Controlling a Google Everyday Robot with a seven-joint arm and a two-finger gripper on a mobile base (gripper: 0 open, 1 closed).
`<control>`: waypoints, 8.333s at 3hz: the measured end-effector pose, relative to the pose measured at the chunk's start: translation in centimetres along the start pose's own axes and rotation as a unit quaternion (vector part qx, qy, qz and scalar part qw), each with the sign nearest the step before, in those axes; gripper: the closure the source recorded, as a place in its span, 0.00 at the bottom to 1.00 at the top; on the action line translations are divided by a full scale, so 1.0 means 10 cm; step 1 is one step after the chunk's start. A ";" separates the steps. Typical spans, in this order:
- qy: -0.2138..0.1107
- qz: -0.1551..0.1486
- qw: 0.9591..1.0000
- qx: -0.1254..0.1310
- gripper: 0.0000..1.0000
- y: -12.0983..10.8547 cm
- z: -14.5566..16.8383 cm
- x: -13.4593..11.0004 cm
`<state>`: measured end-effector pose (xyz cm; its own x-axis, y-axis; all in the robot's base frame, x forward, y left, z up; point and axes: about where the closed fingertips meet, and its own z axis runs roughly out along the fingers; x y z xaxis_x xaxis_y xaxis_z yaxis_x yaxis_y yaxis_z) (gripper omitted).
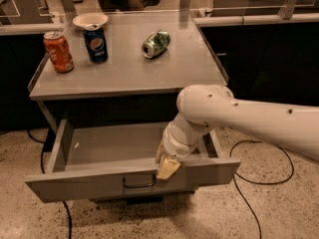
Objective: Close top drawer
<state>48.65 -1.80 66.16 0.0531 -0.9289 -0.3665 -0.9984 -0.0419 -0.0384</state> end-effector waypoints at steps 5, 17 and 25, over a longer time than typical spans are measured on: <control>-0.001 -0.002 1.000 0.011 1.00 -0.22 -0.01 0.01; -0.008 -0.038 0.999 0.020 1.00 -0.77 0.05 -0.07; -0.019 -0.050 0.998 0.029 1.00 -1.22 0.03 -0.04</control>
Offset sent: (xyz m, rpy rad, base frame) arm 0.1072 -0.0178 -0.0326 0.0272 -0.1079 -0.0050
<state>60.76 -0.78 66.47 0.1533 -0.9063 -0.3939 -0.9854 -0.1103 -0.1298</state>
